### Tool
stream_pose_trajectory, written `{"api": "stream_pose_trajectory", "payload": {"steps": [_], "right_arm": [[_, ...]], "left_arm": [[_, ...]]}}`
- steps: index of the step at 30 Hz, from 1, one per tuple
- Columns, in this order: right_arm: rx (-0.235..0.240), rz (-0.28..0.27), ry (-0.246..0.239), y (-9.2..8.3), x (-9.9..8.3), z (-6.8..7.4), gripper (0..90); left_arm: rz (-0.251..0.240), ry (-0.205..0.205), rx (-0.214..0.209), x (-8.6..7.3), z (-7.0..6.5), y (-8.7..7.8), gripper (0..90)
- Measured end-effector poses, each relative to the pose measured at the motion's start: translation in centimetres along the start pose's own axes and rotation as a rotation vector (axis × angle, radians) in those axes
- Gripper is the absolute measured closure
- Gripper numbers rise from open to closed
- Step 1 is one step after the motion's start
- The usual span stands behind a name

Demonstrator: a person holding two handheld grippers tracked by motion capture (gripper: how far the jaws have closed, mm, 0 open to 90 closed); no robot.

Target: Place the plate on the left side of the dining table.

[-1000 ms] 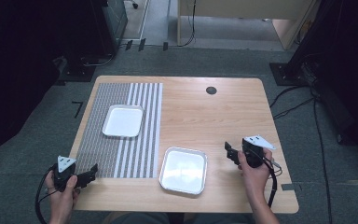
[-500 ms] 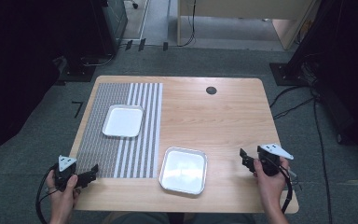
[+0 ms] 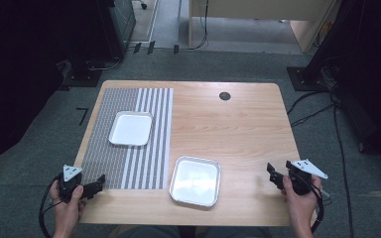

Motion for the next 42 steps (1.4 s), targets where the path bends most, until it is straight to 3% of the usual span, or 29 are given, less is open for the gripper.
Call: {"api": "stream_pose_trajectory", "payload": {"steps": [19,33,35,42], "right_arm": [[-0.073,0.029,0.017,-2.8,-2.8,-4.5,25.6],[-0.066,0.070,-0.047,-3.2,-4.3,-4.2,26.2],[-0.070,0.111,-0.080,-3.1,-4.8,-4.0,25.1],[-0.063,0.104,-0.085,-3.1,-4.8,-4.1,24.8]], "left_arm": [[0.005,0.027,0.027,-0.2,-0.3,0.1,9.1],[0.006,0.023,0.028,-0.2,-0.3,0.1,9.1],[0.006,0.023,0.029,-0.2,-0.3,0.1,9.1],[0.006,0.023,0.029,-0.2,-0.3,0.1,9.1]]}}
Point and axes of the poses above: each handheld gripper's, and its own axes: y roughly forward along the jaws, x roughly out of its top, z roughly to its left, the point moved 5 cm from there along y, roughly forward along the jaws, and after that the axes turned 8 degrees about -z, right-handed, at the moved point
